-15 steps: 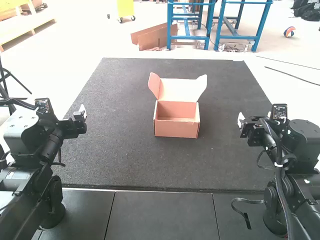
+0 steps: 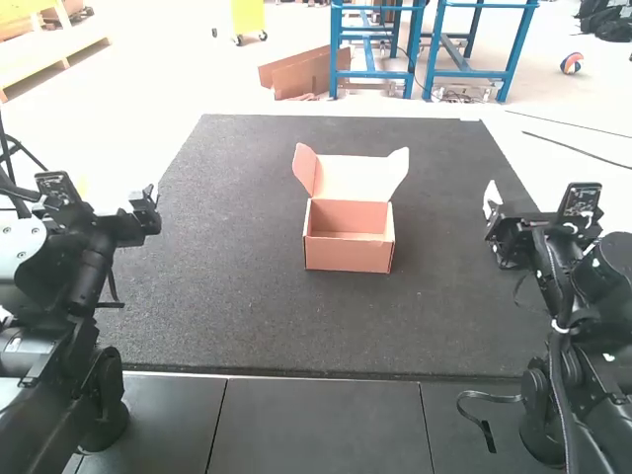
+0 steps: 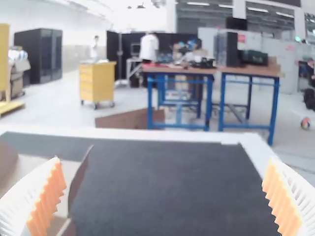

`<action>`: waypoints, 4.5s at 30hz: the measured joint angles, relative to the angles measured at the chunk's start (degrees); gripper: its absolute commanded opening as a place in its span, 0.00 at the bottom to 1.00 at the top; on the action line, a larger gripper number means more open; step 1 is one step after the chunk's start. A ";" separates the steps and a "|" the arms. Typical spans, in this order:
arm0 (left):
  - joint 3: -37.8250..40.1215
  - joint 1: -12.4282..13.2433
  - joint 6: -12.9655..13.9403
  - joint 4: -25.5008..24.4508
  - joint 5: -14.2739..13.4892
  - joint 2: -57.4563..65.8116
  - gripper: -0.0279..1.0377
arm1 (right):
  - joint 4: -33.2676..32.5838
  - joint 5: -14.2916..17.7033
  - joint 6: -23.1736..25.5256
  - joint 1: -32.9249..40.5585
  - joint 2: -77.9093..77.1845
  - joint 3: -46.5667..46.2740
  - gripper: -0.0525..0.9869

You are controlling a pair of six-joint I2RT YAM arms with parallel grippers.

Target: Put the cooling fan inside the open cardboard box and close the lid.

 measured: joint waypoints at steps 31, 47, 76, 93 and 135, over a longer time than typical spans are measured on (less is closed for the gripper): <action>49.90 -0.22 -2.40 -39.74 -0.83 39.82 0.94 | -55.04 2.91 4.42 -1.29 58.82 68.46 0.93; 50.73 -6.60 4.39 -39.69 -1.29 53.29 0.94 | -57.13 0.28 0.28 -21.64 71.52 70.44 0.92; 50.73 -9.92 6.40 -40.26 -1.57 54.34 0.94 | -63.98 -1.38 -19.43 -27.30 97.04 75.25 0.92; 50.73 -9.92 6.75 -40.79 -1.55 54.45 0.94 | -65.26 -6.38 -21.16 -32.96 110.42 83.52 0.92; 50.75 -9.92 6.78 -40.41 -1.55 55.56 0.94 | -66.77 -2.38 -17.79 -27.96 124.76 94.86 0.92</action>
